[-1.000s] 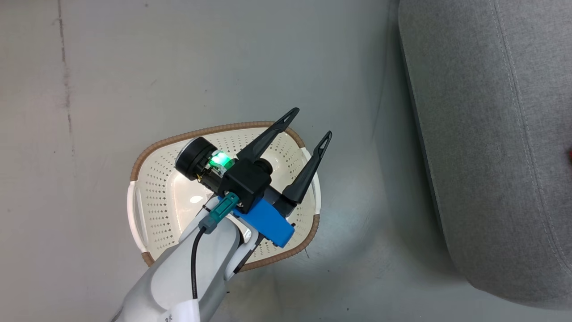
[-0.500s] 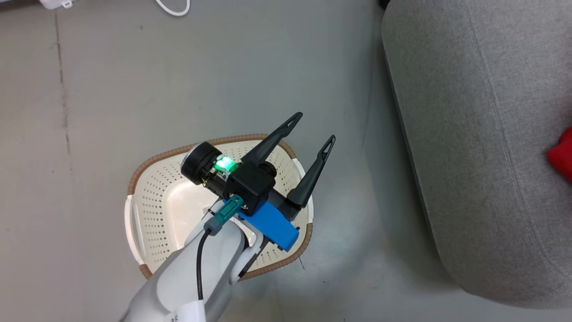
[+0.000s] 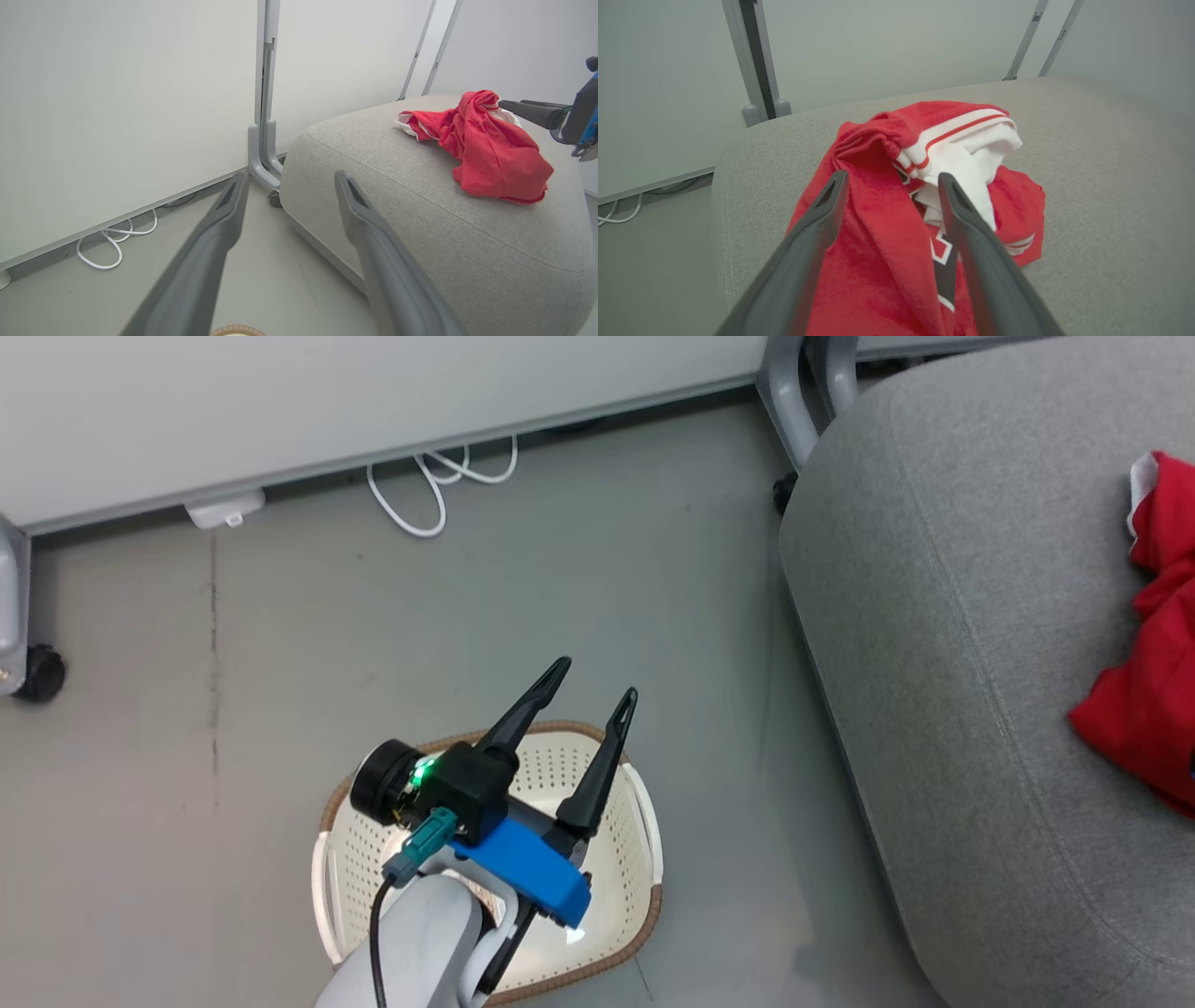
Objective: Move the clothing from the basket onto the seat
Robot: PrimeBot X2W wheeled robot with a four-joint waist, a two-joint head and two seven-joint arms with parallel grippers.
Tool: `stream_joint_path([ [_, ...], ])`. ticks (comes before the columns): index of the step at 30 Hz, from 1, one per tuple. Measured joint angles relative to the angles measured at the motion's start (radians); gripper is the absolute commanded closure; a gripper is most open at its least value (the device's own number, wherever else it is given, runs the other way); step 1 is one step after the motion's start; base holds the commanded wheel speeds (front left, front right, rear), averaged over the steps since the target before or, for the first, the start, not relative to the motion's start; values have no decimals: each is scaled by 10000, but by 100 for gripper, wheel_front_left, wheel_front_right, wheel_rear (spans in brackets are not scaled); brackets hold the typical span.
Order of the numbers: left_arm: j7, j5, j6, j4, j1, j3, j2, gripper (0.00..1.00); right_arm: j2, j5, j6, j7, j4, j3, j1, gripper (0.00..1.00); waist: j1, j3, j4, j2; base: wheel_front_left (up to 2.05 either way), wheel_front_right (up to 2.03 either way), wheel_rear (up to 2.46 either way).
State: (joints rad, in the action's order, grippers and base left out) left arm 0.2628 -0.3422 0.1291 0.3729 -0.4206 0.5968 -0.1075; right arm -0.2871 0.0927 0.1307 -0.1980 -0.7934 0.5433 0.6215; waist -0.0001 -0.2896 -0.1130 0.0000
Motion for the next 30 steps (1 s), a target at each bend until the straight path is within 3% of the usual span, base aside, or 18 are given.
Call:
stream_joint_path([
  [14,0,336,0,-249,2615,-2479,188,0,1296,-1133,0,144,2911,-2063,-3038,0,-2,2341,261,0,0,0,0],
  [23,0,677,0,-337,3366,-3728,234,0,1971,-1546,0,510,4918,-2987,-4942,0,-2,2888,976,0,0,0,0],
  [30,0,823,0,-357,3574,-4445,242,0,2303,-1825,0,483,5607,-3555,-5881,0,-1,3065,1372,1,0,0,0],
])
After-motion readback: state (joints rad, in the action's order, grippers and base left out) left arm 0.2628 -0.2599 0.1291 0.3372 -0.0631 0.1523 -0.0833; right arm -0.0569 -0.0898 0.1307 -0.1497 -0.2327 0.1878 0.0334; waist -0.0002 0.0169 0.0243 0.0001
